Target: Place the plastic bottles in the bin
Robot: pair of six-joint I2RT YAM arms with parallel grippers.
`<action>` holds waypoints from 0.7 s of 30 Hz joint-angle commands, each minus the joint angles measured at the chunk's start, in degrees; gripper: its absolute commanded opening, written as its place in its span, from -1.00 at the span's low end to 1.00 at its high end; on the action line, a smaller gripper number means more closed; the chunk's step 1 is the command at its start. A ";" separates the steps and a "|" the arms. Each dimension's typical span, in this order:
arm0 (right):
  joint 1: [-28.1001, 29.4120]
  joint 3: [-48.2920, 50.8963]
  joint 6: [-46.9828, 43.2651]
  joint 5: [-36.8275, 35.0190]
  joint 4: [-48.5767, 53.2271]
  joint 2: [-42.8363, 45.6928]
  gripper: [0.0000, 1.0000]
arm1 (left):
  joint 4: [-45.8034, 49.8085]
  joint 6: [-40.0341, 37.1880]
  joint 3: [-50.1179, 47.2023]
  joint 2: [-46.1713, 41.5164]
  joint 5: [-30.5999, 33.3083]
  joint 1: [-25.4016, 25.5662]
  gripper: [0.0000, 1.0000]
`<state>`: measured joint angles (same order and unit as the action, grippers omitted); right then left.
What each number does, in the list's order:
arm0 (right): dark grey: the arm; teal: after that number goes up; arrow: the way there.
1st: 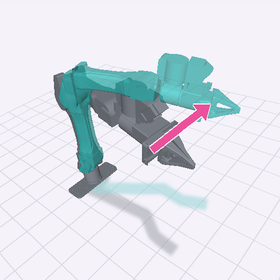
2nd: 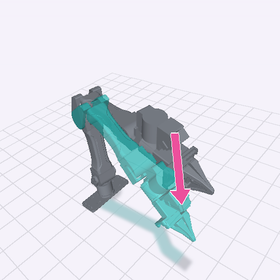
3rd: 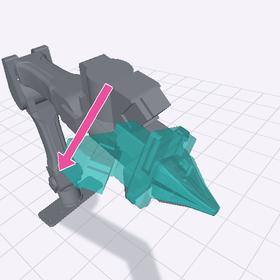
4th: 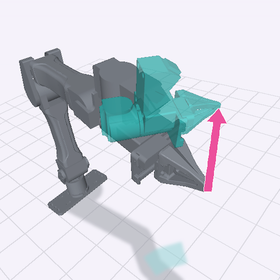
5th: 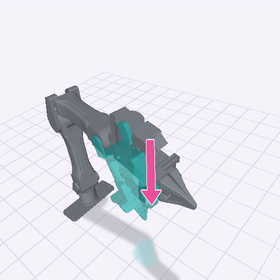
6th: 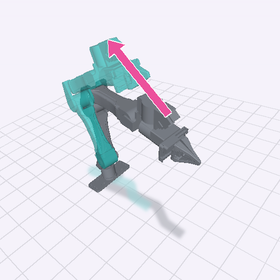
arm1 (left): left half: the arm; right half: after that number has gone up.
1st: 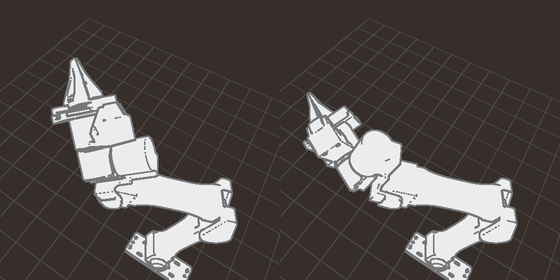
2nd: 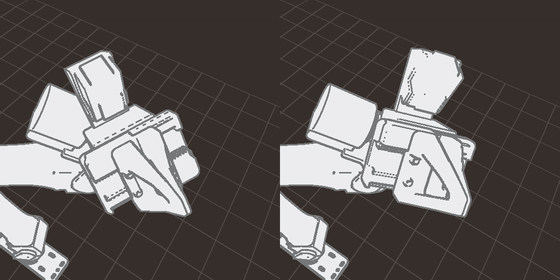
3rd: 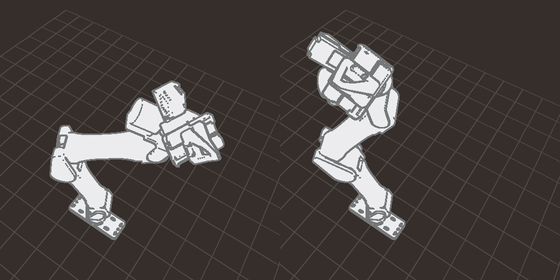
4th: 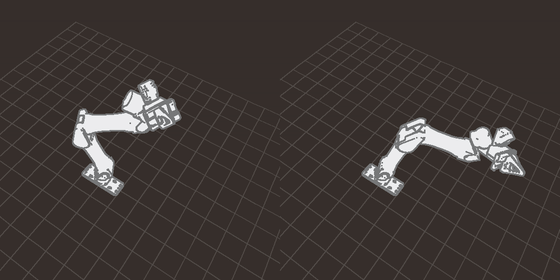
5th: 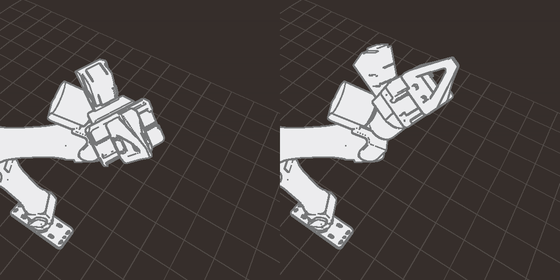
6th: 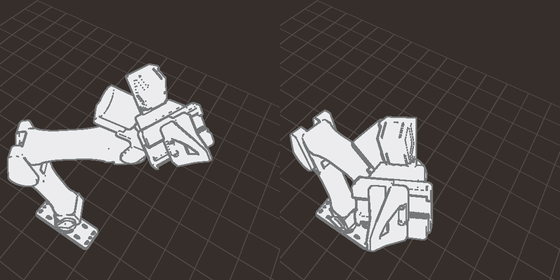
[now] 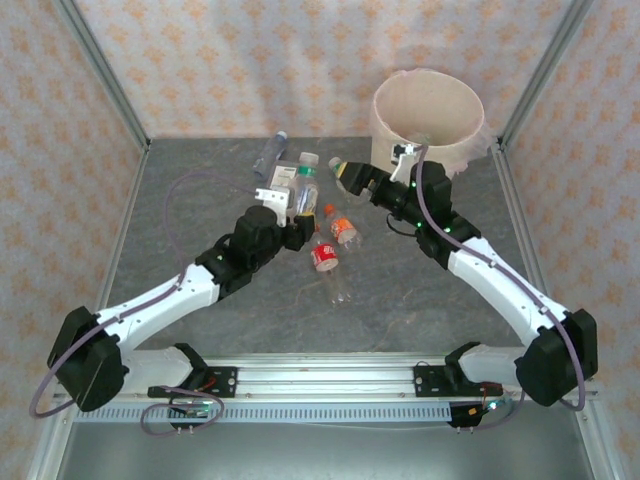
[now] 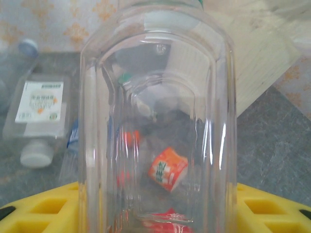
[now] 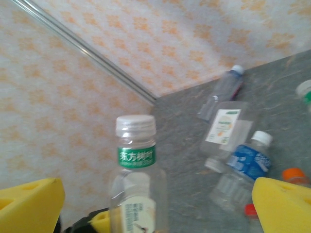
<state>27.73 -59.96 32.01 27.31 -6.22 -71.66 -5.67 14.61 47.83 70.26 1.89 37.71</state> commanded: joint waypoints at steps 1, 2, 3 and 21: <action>0.40 -2.96 5.75 4.70 1.83 -2.38 0.98 | -2.68 -7.60 3.17 1.54 0.70 -0.27 -0.30; 0.40 -3.57 6.63 5.60 1.50 -3.05 0.98 | -2.84 -8.28 3.65 2.06 0.26 -0.27 -0.30; 0.44 -4.17 7.25 6.19 1.39 -3.72 0.98 | -2.78 -8.74 4.16 2.53 -0.12 -0.27 -0.30; 0.66 -12.37 5.62 5.13 4.61 -12.75 0.72 | -5.97 -11.55 4.79 4.93 -12.82 -0.27 -0.31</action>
<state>27.86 -70.32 38.61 34.96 -2.85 -83.90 -8.47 4.38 51.72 75.07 -7.51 37.71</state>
